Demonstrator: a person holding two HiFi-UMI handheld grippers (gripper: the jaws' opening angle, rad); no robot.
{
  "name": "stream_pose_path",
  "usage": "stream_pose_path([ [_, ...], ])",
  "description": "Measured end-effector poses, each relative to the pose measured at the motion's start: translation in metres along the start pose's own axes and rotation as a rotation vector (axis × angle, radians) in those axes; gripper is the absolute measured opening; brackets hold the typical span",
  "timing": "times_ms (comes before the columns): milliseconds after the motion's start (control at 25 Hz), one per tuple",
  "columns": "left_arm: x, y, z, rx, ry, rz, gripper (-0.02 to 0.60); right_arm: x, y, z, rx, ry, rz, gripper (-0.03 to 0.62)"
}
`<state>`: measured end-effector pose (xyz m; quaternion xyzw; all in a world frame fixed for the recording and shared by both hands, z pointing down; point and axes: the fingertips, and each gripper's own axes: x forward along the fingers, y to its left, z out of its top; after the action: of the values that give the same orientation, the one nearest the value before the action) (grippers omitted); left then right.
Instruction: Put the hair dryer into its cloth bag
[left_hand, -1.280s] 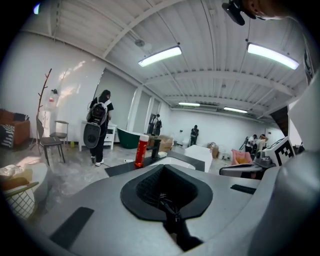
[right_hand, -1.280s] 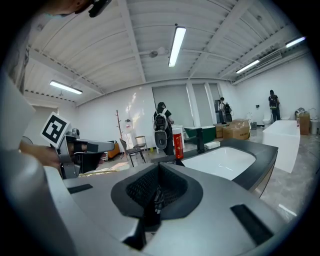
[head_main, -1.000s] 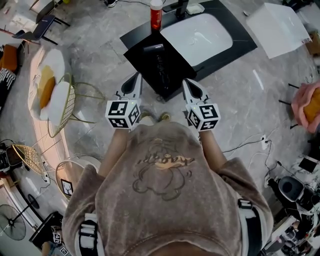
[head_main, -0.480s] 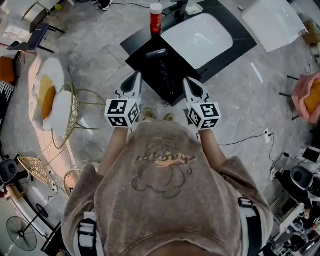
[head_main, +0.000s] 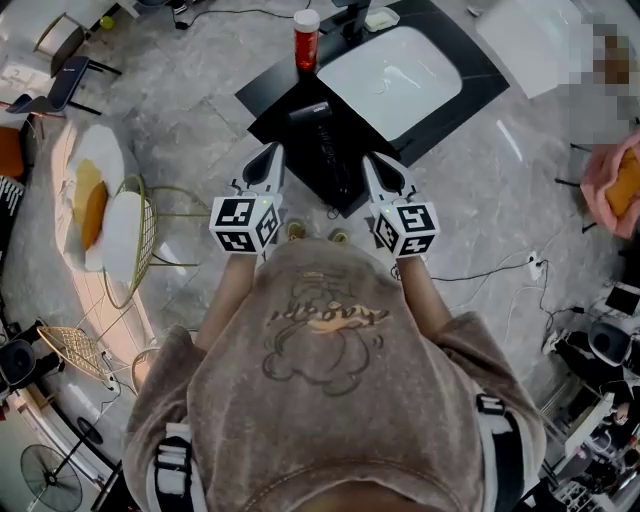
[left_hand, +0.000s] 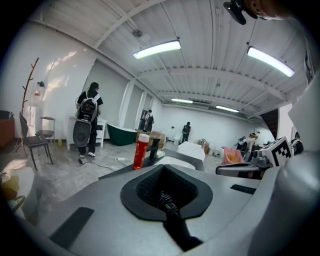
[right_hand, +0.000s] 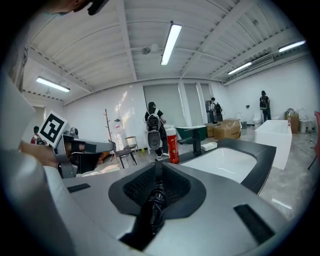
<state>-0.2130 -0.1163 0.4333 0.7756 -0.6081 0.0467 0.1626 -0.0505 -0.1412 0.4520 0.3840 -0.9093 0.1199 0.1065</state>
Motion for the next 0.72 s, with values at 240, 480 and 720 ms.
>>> stream_pose_path([
  [240,0.003,0.003,-0.002,-0.013,0.011,-0.001,0.015,0.015,0.010,-0.008,-0.004,0.052,0.050,0.118],
  [480,0.002,0.008,-0.005,-0.022,0.020,0.012,0.015,0.038,0.016,-0.029,-0.013,0.134,0.086,0.273],
  [720,0.003,0.015,-0.007,-0.015,0.030,0.028,0.015,0.070,0.024,-0.045,-0.052,0.201,0.135,0.336],
])
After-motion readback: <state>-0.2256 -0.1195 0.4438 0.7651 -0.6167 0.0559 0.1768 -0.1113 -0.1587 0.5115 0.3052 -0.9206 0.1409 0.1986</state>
